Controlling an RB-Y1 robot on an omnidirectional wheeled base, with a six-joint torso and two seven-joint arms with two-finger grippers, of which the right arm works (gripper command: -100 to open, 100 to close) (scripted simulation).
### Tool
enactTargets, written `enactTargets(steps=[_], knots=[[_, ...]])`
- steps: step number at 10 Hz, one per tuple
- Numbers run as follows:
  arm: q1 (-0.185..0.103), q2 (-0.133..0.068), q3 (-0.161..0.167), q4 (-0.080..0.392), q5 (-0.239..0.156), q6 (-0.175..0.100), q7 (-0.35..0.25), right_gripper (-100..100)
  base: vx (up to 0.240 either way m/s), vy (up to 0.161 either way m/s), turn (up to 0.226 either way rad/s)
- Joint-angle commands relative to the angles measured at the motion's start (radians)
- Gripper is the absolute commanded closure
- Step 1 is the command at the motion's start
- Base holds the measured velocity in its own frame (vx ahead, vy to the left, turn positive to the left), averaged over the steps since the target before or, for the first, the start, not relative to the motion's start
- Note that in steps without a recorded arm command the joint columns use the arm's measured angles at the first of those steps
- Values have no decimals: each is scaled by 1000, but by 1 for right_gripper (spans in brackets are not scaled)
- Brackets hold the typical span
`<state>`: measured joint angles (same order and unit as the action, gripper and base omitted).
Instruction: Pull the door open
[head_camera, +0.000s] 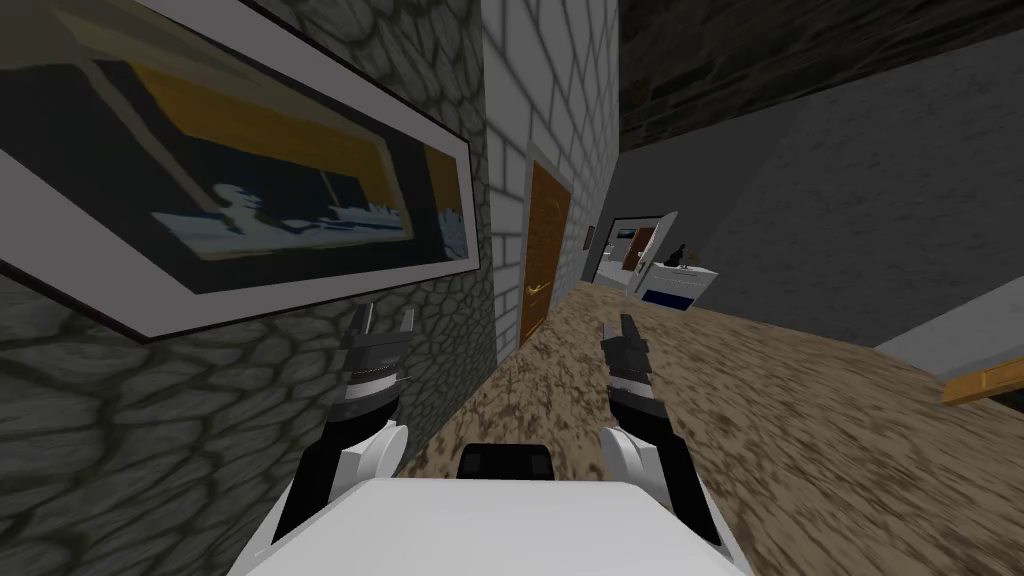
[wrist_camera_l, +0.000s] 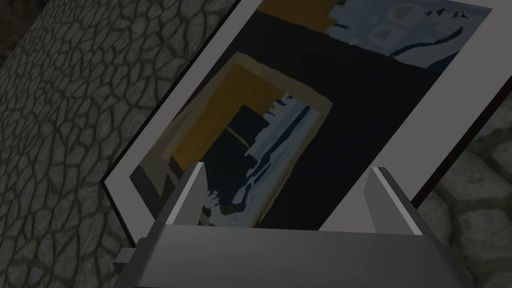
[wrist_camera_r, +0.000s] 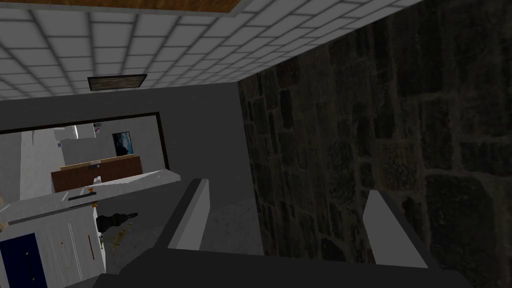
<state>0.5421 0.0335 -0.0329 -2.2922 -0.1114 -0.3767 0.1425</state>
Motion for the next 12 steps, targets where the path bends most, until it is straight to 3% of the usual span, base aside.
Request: enactTargets(steps=[1,11,12], knots=[[-14,-14,4,33,-9,-6,-1,-100,50,-67,169],[-92,-80,28,219,-58,-42,-4,-100,84,-101,133],[-110,-94,34,261,-69,-50,-5,-100,109,-145,256]])
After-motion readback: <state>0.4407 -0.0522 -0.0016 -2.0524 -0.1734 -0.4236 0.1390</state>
